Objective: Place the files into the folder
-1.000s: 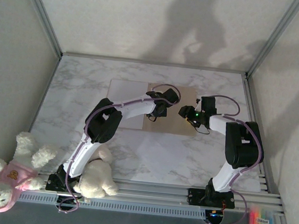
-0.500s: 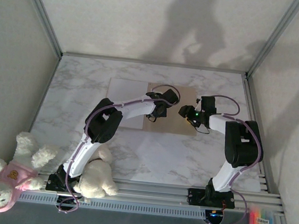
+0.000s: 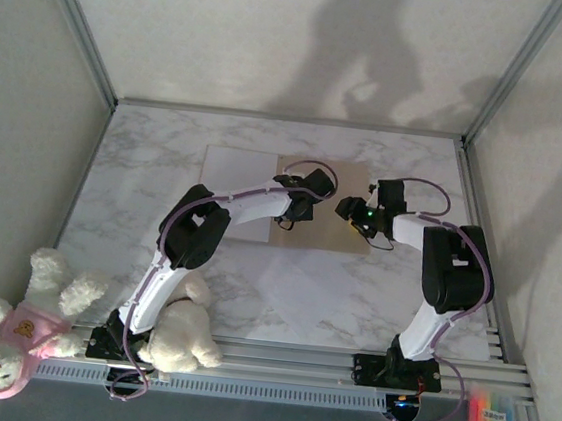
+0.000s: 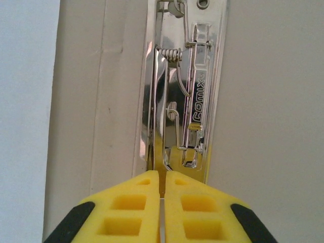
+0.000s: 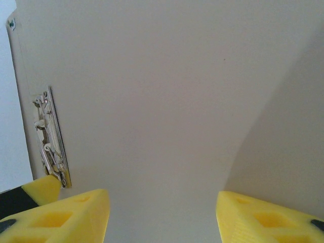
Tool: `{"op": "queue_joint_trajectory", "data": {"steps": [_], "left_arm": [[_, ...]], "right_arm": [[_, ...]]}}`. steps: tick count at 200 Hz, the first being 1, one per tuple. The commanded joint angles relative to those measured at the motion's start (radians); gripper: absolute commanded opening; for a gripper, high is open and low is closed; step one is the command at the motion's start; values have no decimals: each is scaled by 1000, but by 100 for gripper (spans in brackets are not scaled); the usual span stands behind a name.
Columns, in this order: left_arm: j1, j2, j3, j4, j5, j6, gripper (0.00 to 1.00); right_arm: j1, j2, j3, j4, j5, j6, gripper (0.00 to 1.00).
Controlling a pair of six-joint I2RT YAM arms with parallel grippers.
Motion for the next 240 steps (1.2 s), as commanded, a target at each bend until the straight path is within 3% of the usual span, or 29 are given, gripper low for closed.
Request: {"op": "queue_joint_trajectory", "data": {"steps": [1,90,141,240], "left_arm": [[-8,30,-37,15,139,-18,8],[9,1,63,-131,-12,-3,11],[9,-46,130,-182,-79,24,22],[25,-98,52,-128,-85,22,22]], "right_arm": [[23,34,16,-18,-17,1,59],[24,36,27,-41,-8,-7,59],[25,37,31,-48,-3,-13,59],[23,32,35,-60,5,-22,59]]}}
